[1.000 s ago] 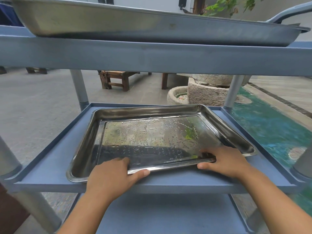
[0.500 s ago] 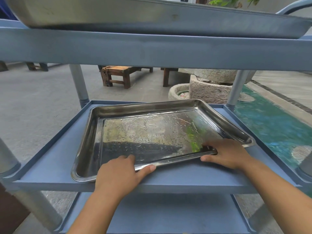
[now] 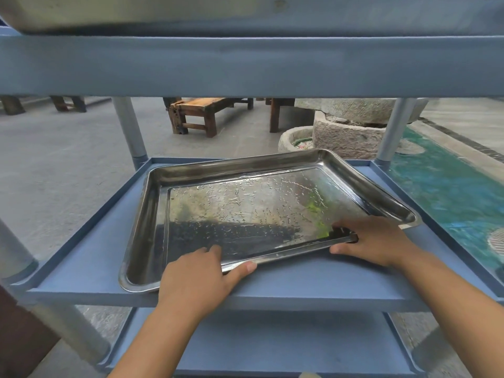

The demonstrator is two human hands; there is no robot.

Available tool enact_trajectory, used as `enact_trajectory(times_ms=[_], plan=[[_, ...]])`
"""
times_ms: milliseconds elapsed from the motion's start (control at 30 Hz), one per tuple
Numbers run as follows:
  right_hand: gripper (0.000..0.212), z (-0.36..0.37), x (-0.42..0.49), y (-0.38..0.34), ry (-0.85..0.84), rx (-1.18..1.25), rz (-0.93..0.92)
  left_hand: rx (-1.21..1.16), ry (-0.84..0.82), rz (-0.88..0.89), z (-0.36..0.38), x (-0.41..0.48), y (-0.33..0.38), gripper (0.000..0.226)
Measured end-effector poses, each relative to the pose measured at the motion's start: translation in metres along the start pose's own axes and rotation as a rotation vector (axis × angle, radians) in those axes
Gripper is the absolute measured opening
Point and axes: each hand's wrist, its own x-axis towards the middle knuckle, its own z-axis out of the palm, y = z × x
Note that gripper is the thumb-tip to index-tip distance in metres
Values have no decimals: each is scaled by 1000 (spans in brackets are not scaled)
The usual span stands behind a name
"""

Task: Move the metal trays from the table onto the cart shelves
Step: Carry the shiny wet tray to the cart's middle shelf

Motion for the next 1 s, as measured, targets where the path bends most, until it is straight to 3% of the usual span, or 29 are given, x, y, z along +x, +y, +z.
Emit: enact_trajectory(times_ms=[267,500,600,700,867,1000], plan=[[83,1,3,5,-66,53,8,-41,-104,-49,-9,2,1,95],[64,-40,9,-14,-485,96,82,-162,-507,-102,-43,15,6,91],[75,-53,0,-35,-552,34,146,-101,-652,-93,-64,13,12,72],[74,-77,-22,-62,-553,130,181,-116,-716,-123,-94,2,16,57],[60,-154,-64,-106,-651,310,270,-455,-706,-237,-179,-19,25,45],[45,-231,-88,-130,-732,353,325,-407,-791,-249,-257,-37,24,41]])
